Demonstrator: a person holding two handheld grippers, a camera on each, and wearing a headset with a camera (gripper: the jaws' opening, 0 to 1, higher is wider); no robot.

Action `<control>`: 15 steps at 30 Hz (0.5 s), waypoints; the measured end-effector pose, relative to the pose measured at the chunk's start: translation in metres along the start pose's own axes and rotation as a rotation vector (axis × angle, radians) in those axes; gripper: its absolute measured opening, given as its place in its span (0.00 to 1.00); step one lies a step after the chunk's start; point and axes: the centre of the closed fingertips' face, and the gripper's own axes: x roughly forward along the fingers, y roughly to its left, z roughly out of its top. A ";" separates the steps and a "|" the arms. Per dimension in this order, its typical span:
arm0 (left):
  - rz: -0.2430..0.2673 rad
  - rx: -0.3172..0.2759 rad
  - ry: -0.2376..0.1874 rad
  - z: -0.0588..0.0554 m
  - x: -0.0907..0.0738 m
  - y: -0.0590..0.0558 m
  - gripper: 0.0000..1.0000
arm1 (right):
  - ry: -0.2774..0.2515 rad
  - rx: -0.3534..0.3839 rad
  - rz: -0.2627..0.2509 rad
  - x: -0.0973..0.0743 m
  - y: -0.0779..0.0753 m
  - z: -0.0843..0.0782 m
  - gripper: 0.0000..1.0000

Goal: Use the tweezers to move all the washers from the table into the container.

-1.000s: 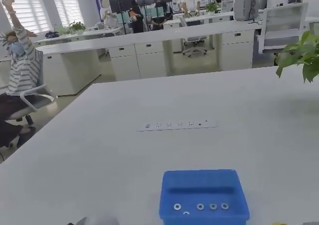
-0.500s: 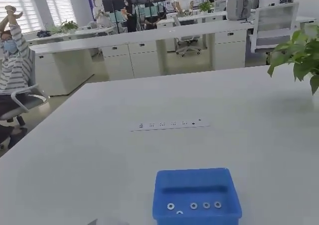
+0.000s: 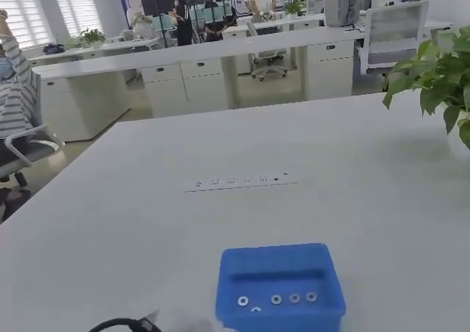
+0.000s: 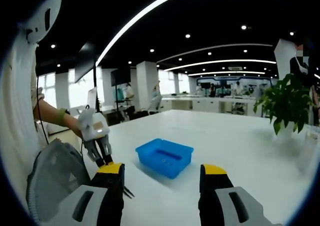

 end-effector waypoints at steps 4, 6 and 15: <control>0.002 -0.002 0.011 -0.001 0.001 0.002 0.00 | -0.002 0.018 -0.001 -0.002 -0.002 -0.002 0.59; -0.002 0.004 0.016 -0.002 0.002 0.002 0.00 | -0.001 0.029 -0.010 -0.003 -0.005 -0.003 0.59; -0.006 0.016 0.027 -0.003 0.003 0.004 0.00 | 0.002 0.032 0.003 -0.002 -0.004 -0.004 0.58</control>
